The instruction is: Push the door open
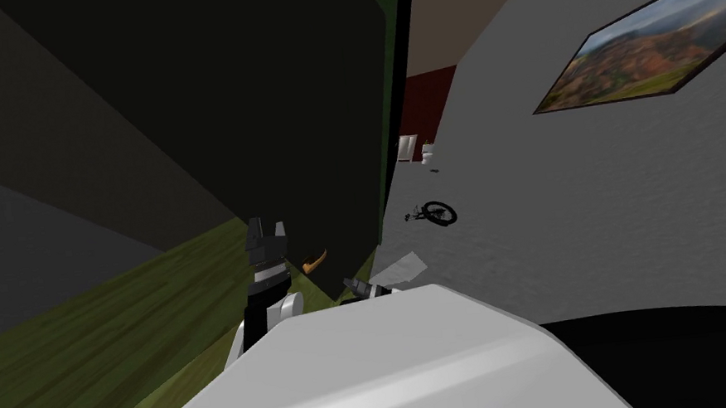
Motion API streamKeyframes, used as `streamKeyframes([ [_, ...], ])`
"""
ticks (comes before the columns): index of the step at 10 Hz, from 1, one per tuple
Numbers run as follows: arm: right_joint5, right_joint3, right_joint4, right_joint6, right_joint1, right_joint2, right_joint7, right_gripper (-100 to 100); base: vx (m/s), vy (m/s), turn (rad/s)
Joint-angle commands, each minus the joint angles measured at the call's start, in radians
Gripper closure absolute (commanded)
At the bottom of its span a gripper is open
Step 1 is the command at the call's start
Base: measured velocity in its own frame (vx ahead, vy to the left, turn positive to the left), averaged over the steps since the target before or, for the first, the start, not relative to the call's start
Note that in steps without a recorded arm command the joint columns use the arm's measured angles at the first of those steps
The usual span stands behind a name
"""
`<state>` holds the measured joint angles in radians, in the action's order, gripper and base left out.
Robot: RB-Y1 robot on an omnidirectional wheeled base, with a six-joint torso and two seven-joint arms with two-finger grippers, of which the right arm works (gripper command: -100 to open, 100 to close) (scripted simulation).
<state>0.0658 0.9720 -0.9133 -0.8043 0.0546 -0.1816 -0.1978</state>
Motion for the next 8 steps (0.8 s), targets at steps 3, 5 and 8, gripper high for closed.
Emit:
streamKeyframes([
  [3,-0.016,-0.072,0.017,0.018,-0.003,0.026,0.028,-100,-0.074,0.151,-0.083],
  [5,-0.026,-0.119,0.032,0.03,-0.004,0.047,0.047,-100,-0.094,0.164,-0.115],
  [8,-0.039,-0.174,0.049,0.044,-0.005,0.072,0.069,-100,-0.062,0.117,-0.083],
])
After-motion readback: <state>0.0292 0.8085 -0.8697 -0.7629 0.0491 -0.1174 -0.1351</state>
